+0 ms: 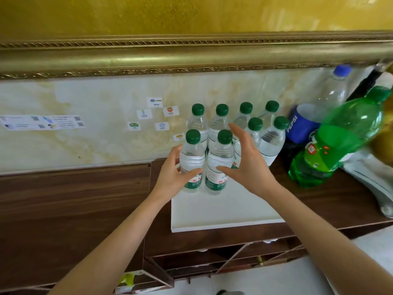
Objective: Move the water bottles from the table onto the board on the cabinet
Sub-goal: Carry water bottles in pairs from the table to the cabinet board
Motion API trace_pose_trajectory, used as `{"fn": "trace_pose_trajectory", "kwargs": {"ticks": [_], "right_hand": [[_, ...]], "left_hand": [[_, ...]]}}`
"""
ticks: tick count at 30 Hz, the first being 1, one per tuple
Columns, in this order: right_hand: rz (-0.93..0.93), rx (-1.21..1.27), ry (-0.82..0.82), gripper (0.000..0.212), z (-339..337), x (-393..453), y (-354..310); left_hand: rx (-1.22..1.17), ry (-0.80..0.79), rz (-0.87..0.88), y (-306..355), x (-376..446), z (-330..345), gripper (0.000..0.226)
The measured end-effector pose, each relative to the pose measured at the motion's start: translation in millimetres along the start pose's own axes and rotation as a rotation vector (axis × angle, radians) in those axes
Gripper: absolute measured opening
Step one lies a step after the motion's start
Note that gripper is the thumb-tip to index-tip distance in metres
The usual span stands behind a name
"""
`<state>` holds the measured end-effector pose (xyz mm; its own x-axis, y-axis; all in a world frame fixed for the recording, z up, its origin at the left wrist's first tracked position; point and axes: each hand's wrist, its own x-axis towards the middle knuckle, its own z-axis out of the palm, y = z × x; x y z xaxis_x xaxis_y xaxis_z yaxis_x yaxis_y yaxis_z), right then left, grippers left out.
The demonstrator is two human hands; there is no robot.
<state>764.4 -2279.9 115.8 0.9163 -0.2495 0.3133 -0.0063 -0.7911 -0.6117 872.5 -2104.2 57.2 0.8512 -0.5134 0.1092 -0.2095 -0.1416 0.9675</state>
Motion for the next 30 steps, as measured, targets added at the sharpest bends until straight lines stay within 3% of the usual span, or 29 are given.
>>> {"fn": "trace_pose_trajectory", "kwargs": {"ticks": [3, 6, 11, 17, 30], "right_hand": [[-0.148, -0.384, -0.065, 0.096, -11.5, 12.2, -12.5], [-0.115, -0.486, -0.111, 0.09, -9.4, 21.2, -17.0], [-0.153, -0.7, -0.015, 0.087, -6.6, 31.7, -12.9], [-0.147, -0.758, 0.137, 0.081, -2.1, 43.0, -2.5], [-0.221, -0.722, 0.151, 0.086, -4.5, 46.8, 13.8]], "left_hand": [[0.03, 0.011, 0.033, 2.1, -0.4, 0.2, 0.063], [0.035, 0.012, 0.041, 1.3, -0.8, -0.7, 0.063], [0.052, 0.005, 0.023, -0.2, 0.3, -2.5, 0.064], [0.018, -0.001, 0.006, 0.0, -0.9, -1.7, 0.064], [0.129, -0.019, -0.004, -10.8, -3.7, -1.9, 0.073]]}}
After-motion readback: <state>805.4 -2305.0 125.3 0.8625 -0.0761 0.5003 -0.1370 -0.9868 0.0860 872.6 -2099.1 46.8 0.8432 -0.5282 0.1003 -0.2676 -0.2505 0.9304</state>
